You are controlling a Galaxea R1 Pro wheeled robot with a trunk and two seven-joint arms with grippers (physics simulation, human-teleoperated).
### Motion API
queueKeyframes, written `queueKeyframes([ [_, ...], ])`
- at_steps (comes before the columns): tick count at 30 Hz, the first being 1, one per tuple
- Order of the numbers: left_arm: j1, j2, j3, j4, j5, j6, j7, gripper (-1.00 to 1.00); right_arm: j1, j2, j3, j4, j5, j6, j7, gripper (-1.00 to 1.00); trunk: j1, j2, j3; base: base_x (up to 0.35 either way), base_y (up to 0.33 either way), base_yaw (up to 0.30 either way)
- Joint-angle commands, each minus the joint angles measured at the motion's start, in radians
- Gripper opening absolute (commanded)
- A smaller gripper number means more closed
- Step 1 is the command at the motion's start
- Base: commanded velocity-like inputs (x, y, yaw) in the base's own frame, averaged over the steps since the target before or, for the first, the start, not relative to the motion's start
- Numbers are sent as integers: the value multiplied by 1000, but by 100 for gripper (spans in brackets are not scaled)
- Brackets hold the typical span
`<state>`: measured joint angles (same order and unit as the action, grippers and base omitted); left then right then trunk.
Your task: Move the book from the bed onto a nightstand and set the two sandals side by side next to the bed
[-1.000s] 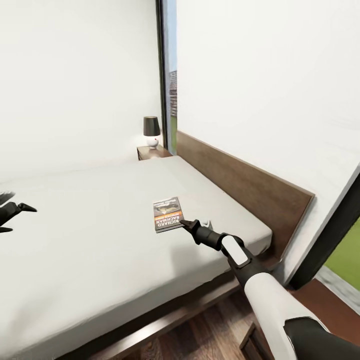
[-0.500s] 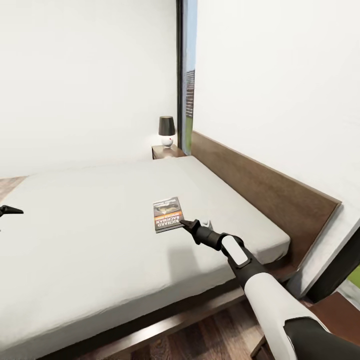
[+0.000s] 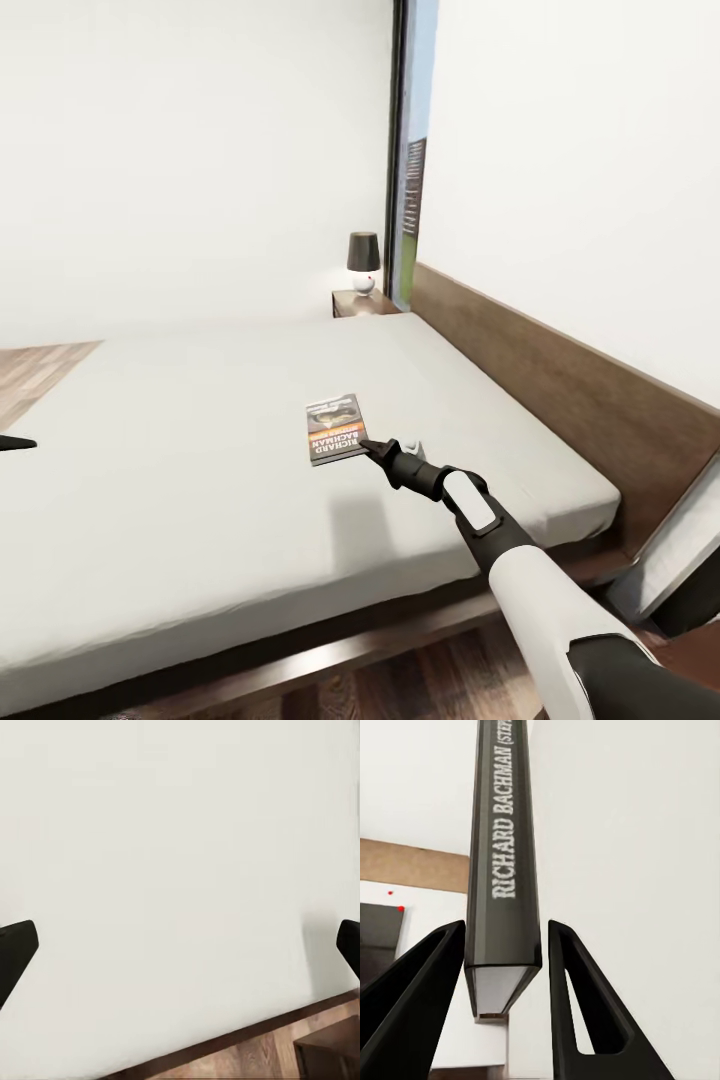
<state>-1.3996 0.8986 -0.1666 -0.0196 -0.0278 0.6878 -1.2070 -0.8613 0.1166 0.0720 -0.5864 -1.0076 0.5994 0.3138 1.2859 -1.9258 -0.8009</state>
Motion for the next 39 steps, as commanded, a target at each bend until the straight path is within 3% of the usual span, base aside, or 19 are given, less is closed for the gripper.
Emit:
queueKeyframes([
  [1, -1, 11, -2, 3, -14, -7, -24, 100, -1, 0, 0, -1, -7, 3, 2, -100, 0, 0, -1, 0, 0, 199],
  [8, -1, 44, -2, 9, -30, -29, -53, 100, -1, 0, 0, -1, -7, 3, 2, -100, 0, 0, -1, 0, 0, 199],
  [14, -1, 50, -2, 10, -33, -33, -56, 100, -1, 0, 0, -1, -7, 3, 2, -100, 0, 0, -1, 0, 0, 199],
  [39, -1, 45, -2, 10, -34, -33, -54, 100, -1, 0, -1, -1, -7, 3, 2, -100, 0, 0, -1, 0, 0, 199],
])
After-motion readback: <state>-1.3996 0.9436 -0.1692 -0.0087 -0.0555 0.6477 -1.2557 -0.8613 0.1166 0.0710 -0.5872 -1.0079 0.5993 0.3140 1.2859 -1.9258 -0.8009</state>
